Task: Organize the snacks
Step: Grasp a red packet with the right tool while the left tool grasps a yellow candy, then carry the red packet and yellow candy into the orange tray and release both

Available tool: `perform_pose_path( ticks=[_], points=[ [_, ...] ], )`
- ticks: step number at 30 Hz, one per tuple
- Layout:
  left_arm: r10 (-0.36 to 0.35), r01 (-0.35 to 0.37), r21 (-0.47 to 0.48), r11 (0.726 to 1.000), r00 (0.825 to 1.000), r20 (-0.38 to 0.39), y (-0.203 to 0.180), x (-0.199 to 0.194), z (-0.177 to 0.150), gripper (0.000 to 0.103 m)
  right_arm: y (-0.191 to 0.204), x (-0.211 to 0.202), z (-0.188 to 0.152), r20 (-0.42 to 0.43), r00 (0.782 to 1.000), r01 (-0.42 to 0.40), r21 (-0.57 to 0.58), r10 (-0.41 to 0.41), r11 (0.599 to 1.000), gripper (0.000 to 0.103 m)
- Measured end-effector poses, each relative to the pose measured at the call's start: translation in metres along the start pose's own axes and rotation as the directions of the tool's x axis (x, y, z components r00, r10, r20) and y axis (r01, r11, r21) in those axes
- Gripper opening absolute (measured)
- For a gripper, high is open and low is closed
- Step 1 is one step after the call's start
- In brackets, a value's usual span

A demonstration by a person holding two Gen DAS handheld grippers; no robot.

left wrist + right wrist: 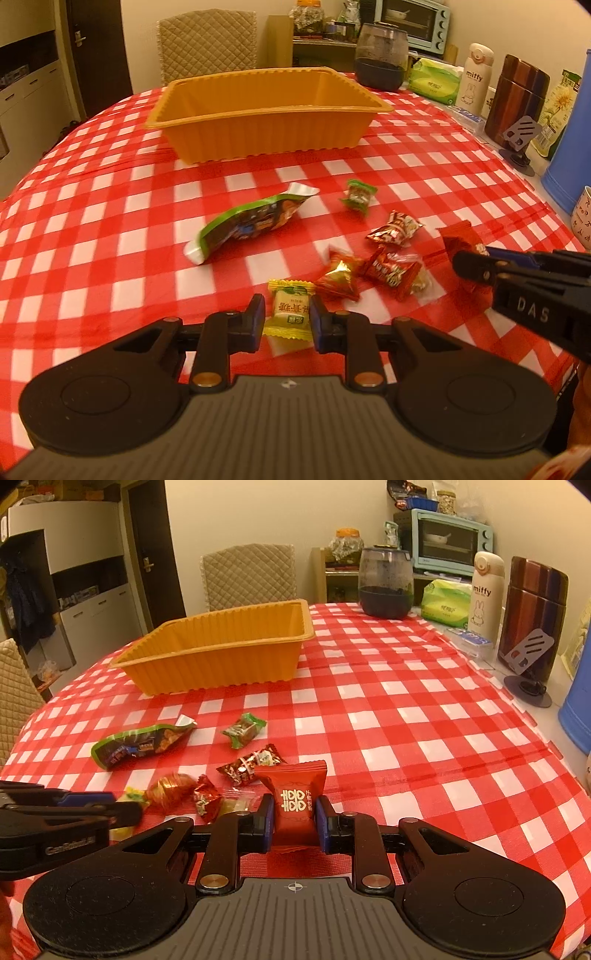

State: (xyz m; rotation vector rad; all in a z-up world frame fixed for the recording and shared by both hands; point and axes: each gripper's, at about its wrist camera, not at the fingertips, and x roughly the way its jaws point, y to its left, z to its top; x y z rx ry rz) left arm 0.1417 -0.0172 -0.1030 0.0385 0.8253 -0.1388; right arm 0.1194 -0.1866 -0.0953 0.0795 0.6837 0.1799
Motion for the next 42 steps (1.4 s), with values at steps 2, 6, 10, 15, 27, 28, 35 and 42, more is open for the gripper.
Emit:
perform_pose_path(
  ticks=[2, 6, 10, 15, 27, 28, 35, 42],
  points=[
    [0.008, -0.008, 0.005, 1.0, 1.0, -0.01, 0.003, -0.004, -0.004, 0.023, 0.003, -0.002, 0.0, 0.003, 1.0, -0.005, -0.008, 0.005, 1.0, 0.024],
    [0.005, -0.004, 0.022, 1.0, 1.0, -0.028, 0.007, -0.003, -0.01, 0.024, 0.006, -0.003, 0.0, 0.005, 1.0, -0.01, -0.016, 0.01, 1.0, 0.024],
    [0.023, -0.022, 0.062, 0.998, 1.0, -0.015, 0.001, 0.0, -0.01, 0.024, 0.01, -0.004, 0.0, 0.007, 1.0, -0.016, -0.028, 0.016, 0.999, 0.024],
    [0.029, -0.03, 0.1, 0.995, 0.999, 0.012, -0.003, 0.004, -0.011, 0.025, 0.01, -0.002, -0.001, -0.001, 1.0, -0.013, -0.027, 0.013, 1.0, 0.024],
    [0.001, -0.003, 0.12, 0.993, 1.0, 0.016, -0.002, 0.008, -0.007, 0.019, 0.01, 0.001, -0.001, -0.005, 1.0, -0.016, -0.028, 0.016, 0.999, 0.024],
    [0.004, -0.006, 0.117, 0.993, 1.0, 0.011, -0.003, 0.008, -0.007, 0.019, 0.01, 0.001, -0.001, -0.004, 1.0, -0.016, -0.028, 0.016, 0.999, 0.024],
    [0.012, -0.013, 0.058, 0.998, 1.0, 0.008, 0.002, -0.001, -0.004, 0.018, 0.012, -0.003, 0.001, 0.011, 1.0, -0.024, -0.022, 0.024, 0.999, 0.024],
    [0.021, -0.021, -0.005, 1.0, 1.0, 0.011, 0.011, -0.012, 0.006, 0.018, 0.022, -0.011, 0.006, 0.028, 0.998, -0.053, -0.025, 0.053, 0.998, 0.024]
  ],
)
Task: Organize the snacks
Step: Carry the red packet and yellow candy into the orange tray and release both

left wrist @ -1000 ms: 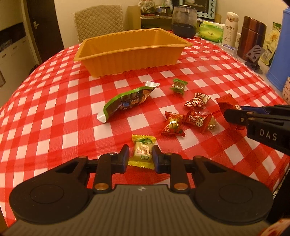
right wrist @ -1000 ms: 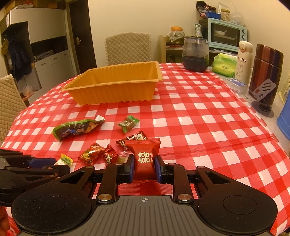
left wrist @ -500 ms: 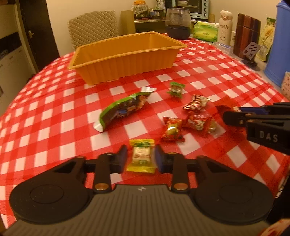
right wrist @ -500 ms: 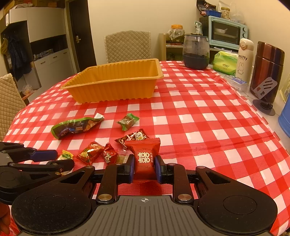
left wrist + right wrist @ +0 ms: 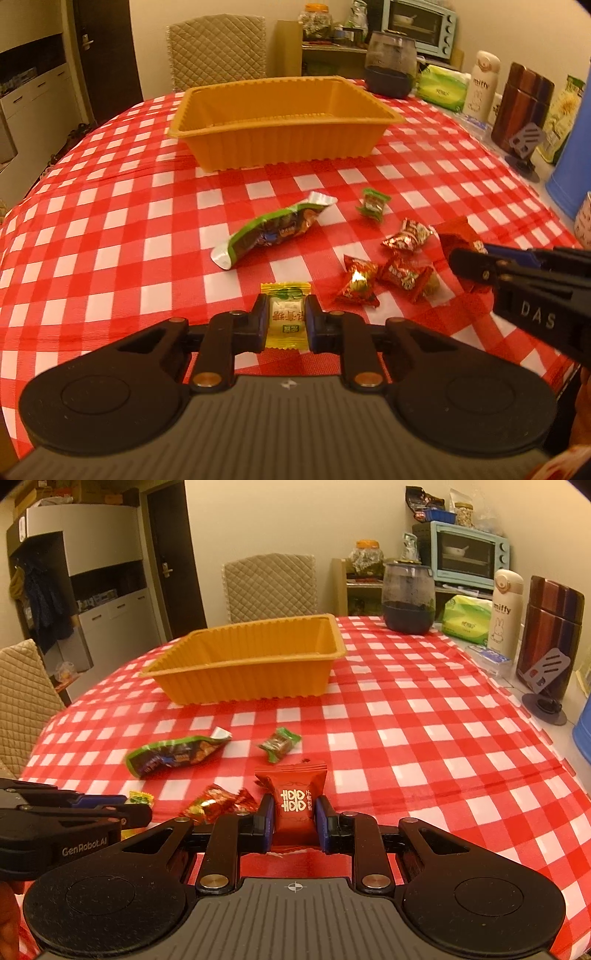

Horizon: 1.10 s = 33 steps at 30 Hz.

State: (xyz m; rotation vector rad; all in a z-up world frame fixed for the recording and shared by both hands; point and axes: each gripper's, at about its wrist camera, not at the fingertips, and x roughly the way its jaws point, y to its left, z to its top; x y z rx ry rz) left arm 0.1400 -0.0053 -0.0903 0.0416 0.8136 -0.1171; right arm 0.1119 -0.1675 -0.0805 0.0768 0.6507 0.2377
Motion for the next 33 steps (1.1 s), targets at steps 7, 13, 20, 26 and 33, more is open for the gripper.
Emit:
perform_pose_path(
  ticks=[7, 13, 20, 26, 33],
  points=[
    [-0.008, 0.009, -0.023, 1.0, 1.0, 0.006, 0.002, -0.007, 0.007, 0.018, 0.006, -0.004, 0.005, 0.008, 1.0, -0.021, 0.014, 0.021, 1.0, 0.024],
    [-0.031, 0.032, -0.032, 0.999, 0.999, 0.027, 0.004, -0.013, 0.02, 0.018, 0.007, -0.003, 0.018, 0.015, 0.999, -0.039, 0.036, 0.039, 0.999, 0.024],
    [-0.048, 0.05, -0.028, 0.998, 0.996, 0.082, 0.012, -0.014, 0.06, 0.018, 0.006, 0.005, 0.052, 0.066, 0.997, -0.037, 0.022, 0.036, 0.999, 0.024],
    [-0.064, 0.067, -0.025, 0.997, 0.99, 0.124, 0.023, -0.004, 0.099, 0.018, 0.001, 0.021, 0.085, 0.089, 0.996, -0.022, 0.044, 0.018, 0.999, 0.024],
    [-0.063, 0.067, -0.02, 0.998, 0.983, 0.173, 0.037, 0.017, 0.138, 0.018, 0.008, 0.051, 0.118, 0.11, 0.994, -0.029, 0.032, 0.025, 0.999, 0.024]
  ],
)
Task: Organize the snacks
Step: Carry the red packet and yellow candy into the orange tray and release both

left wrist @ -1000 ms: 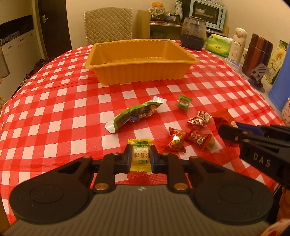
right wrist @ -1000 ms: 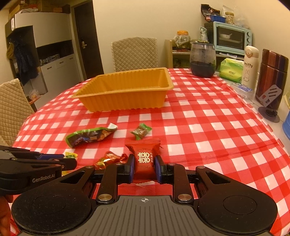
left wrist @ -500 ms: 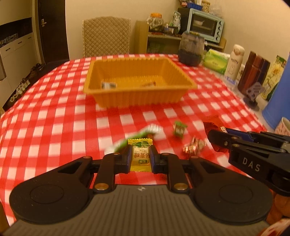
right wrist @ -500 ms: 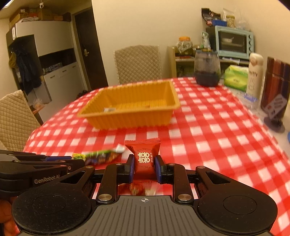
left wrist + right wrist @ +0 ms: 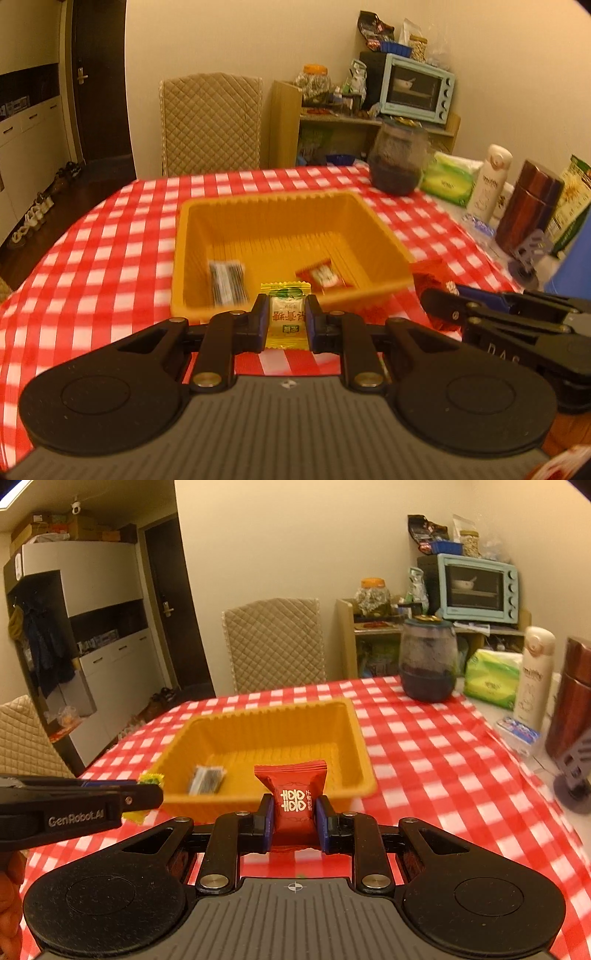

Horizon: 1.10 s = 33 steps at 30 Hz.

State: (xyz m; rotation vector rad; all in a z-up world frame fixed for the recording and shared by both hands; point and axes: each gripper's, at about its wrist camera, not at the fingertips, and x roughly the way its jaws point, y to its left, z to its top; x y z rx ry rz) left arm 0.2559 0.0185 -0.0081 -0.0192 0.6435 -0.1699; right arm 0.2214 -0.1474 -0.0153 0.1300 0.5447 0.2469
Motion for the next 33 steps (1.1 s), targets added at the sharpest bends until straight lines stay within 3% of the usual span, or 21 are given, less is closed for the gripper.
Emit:
perform_pose_path(
  ticks=[9, 18, 33],
  points=[
    [0.013, -0.012, -0.077, 0.997, 1.0, 0.021, 0.031, 0.039, 0.031, 0.018, 0.008, 0.055, 0.028, -0.021, 1.0, -0.012, 0.006, 0.012, 1.0, 0.024],
    [0.012, -0.013, -0.106, 0.994, 1.0, -0.008, 0.052, 0.072, 0.04, 0.018, 0.013, 0.101, 0.042, -0.036, 0.999, -0.007, -0.003, 0.007, 1.0, 0.024],
    [-0.04, 0.038, -0.114, 0.993, 0.999, -0.014, 0.052, 0.095, 0.041, 0.022, 0.002, 0.123, 0.042, -0.057, 0.998, 0.018, 0.052, -0.015, 0.998, 0.024]
  ],
)
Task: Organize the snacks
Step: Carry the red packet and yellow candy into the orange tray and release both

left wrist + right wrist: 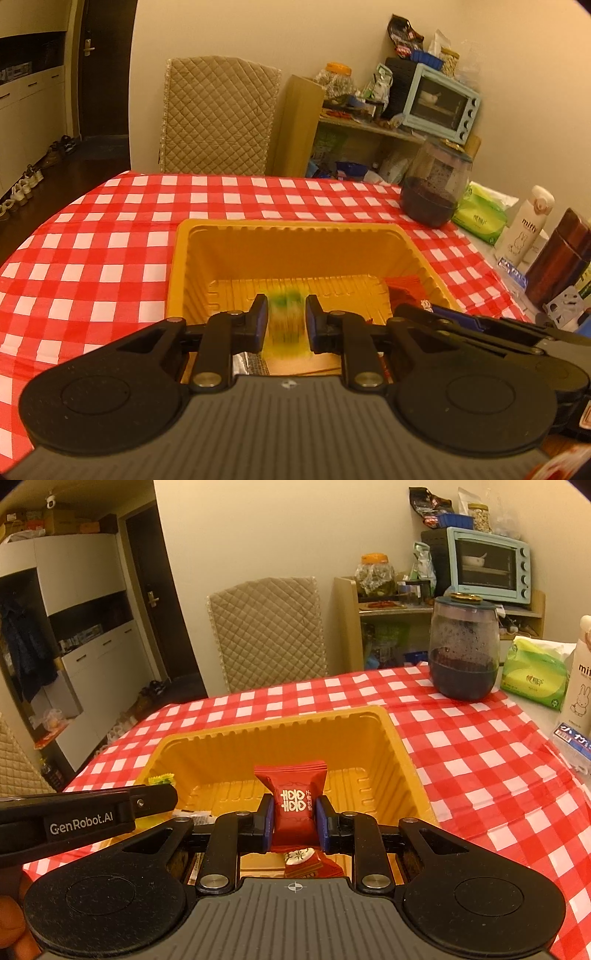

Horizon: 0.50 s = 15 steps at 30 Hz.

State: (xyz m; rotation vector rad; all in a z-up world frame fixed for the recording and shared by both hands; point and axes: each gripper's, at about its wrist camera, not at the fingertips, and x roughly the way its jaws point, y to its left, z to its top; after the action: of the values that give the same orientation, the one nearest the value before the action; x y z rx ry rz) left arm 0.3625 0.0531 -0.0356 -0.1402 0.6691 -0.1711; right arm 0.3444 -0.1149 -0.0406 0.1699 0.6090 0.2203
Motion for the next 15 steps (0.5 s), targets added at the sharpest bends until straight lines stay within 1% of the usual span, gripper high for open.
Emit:
perform_pose_path(
  ticks=[8, 15],
  points=[
    [0.048, -0.048, -0.035, 0.998, 0.999, -0.001, 0.018, -0.006, -0.001, 0.023, -0.006, -0.002, 0.0, 0.002, 1.0, -0.01, 0.036, 0.01, 0.999, 0.024],
    [0.059, -0.059, -0.034, 0.998, 0.998, -0.006, 0.022, -0.008, -0.003, 0.023, 0.003, -0.003, 0.0, 0.012, 0.999, -0.043, 0.036, 0.043, 0.998, 0.024]
  ],
)
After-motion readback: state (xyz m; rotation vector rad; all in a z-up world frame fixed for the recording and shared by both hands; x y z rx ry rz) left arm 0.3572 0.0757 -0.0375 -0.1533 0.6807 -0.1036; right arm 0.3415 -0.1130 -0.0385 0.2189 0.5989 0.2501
